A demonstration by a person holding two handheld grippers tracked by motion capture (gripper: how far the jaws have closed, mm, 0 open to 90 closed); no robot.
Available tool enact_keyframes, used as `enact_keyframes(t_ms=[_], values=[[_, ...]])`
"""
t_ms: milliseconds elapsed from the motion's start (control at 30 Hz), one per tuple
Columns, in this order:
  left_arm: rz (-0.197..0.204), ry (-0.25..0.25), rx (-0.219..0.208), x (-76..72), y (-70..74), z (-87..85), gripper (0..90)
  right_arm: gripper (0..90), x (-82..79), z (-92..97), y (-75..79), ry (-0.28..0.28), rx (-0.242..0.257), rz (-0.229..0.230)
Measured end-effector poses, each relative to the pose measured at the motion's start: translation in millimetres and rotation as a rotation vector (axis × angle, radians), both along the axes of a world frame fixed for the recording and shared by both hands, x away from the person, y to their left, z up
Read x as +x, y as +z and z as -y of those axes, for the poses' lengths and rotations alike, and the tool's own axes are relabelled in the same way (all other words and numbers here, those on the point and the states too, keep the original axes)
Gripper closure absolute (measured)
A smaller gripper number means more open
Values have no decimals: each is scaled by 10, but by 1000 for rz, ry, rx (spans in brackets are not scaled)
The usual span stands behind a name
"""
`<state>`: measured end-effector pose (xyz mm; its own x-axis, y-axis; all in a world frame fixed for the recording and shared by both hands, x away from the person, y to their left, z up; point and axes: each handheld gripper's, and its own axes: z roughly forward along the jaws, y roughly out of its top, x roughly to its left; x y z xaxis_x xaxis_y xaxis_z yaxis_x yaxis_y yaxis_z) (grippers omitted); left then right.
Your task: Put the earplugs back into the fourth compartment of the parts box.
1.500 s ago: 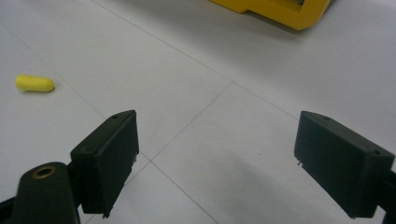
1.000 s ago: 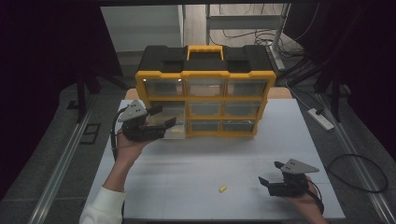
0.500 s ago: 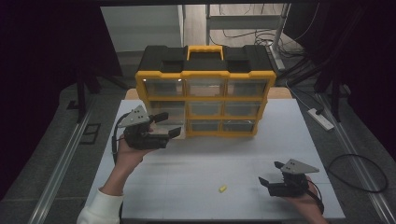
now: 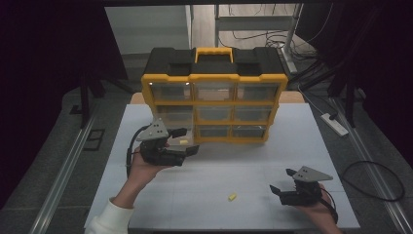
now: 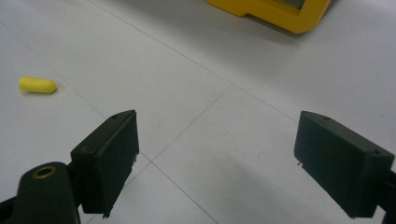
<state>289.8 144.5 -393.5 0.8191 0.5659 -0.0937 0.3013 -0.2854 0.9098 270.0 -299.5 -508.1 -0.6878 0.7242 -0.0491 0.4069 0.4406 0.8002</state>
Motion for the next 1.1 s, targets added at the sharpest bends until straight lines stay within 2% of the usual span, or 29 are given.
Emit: enact_keyframes(t_ms=[300,567,700,800,1100], values=[[-20,-57,38,-35,-70,187,262,147,0,1,0,0,0,0],[-49,-120,85,-70,-196,424,262,147,-2,-1,-1,-2,0,-2],[-62,-154,124,-82,-292,567,262,147,-1,0,-2,0,-1,0],[-74,-166,132,-82,-331,615,262,147,0,2,-2,0,-1,0],[-141,-234,198,-82,-588,901,261,147,0,-4,-5,0,-6,-1]])
